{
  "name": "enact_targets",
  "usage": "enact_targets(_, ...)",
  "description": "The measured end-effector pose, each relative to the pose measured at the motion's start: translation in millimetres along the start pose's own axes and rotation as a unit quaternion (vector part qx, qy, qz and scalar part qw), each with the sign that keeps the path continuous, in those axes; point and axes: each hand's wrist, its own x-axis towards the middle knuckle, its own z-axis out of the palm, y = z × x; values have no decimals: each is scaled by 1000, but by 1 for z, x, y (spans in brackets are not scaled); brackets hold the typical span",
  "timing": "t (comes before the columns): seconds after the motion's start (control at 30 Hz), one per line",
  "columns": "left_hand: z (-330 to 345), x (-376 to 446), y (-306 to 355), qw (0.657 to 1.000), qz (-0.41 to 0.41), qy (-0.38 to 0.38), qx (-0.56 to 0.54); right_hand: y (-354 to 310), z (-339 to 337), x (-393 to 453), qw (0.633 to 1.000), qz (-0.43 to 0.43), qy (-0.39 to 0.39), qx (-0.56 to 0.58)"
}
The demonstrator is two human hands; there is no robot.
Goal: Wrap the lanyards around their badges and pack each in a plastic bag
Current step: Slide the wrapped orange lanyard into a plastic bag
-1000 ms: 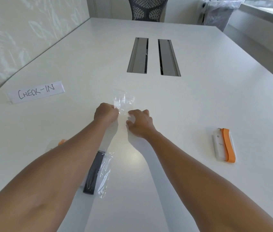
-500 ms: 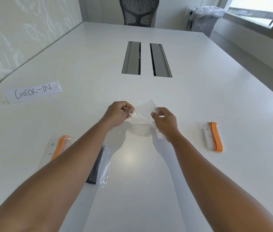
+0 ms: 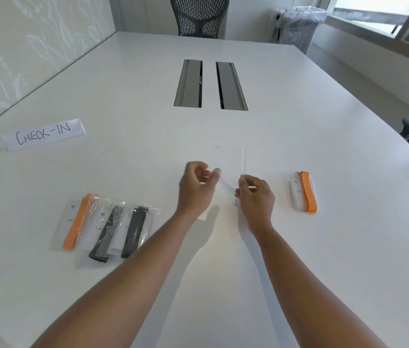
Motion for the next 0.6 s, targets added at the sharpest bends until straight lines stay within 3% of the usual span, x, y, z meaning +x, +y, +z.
enact_targets(0.2, 39, -41, -10, 996, -5, -67, -65, 18, -16, -25, 997, -77, 2, -26)
enact_targets(0.33, 44, -54, -17, 993, 18, -60, -97, 25, -23, -36, 993, -108, -27, -49)
enact_targets(0.6, 41, -51, -23, 996, 47, -51, -52, 26, -24, -35, 990, -105, -65, -70)
